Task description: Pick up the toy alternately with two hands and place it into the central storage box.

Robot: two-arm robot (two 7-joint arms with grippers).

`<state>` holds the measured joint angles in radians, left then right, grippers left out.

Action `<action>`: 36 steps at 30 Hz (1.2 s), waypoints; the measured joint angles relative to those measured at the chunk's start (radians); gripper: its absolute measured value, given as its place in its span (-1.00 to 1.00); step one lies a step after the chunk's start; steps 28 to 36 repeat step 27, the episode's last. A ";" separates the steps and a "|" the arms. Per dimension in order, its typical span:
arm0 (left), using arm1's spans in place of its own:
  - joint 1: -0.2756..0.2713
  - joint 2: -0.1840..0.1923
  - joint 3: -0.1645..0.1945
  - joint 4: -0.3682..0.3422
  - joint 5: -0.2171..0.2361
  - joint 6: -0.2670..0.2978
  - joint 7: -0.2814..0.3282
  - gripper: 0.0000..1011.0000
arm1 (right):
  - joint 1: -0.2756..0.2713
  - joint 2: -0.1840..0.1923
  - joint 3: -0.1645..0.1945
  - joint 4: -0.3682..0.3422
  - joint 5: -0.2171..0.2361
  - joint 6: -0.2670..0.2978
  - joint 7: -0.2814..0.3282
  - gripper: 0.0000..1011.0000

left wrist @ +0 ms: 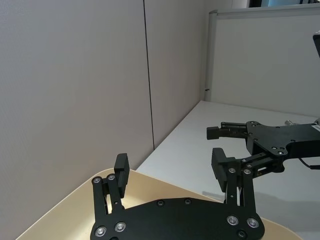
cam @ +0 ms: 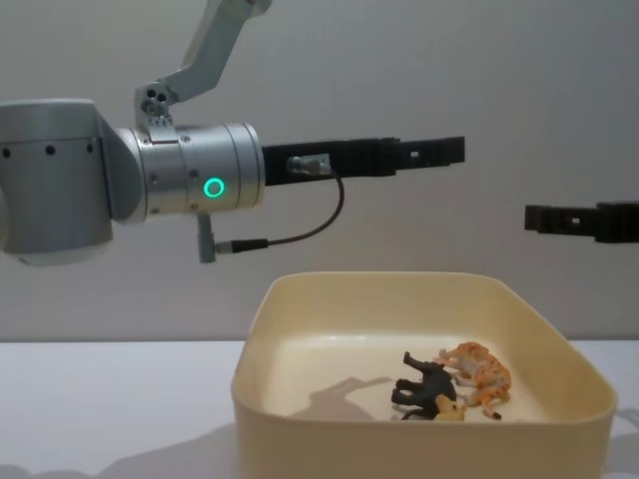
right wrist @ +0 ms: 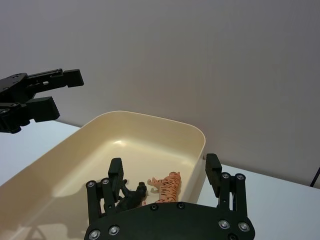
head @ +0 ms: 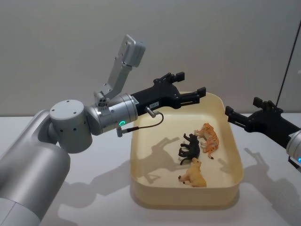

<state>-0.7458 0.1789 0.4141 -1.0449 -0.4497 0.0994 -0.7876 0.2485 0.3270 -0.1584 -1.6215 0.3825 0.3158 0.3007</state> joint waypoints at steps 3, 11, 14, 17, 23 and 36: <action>0.000 0.000 0.000 0.000 0.000 0.000 0.000 0.98 | 0.000 0.000 0.000 0.000 0.000 0.000 0.000 0.98; -0.001 -0.001 0.000 0.001 -0.001 0.000 -0.001 0.98 | 0.000 0.000 0.000 0.000 0.000 0.000 0.000 0.98; -0.001 -0.001 0.000 0.001 -0.001 0.000 -0.002 0.98 | 0.000 0.000 0.000 0.000 0.000 0.000 0.000 0.98; -0.001 -0.001 0.000 0.002 -0.001 0.000 -0.002 0.98 | 0.000 0.000 0.000 0.000 0.000 0.000 0.000 0.98; -0.001 -0.001 0.000 0.002 -0.001 0.000 -0.002 0.98 | 0.000 0.000 0.000 0.000 0.000 0.000 0.000 0.98; -0.001 -0.001 0.000 0.002 -0.001 0.000 -0.002 0.98 | 0.000 0.000 0.000 0.000 0.000 0.000 0.000 0.98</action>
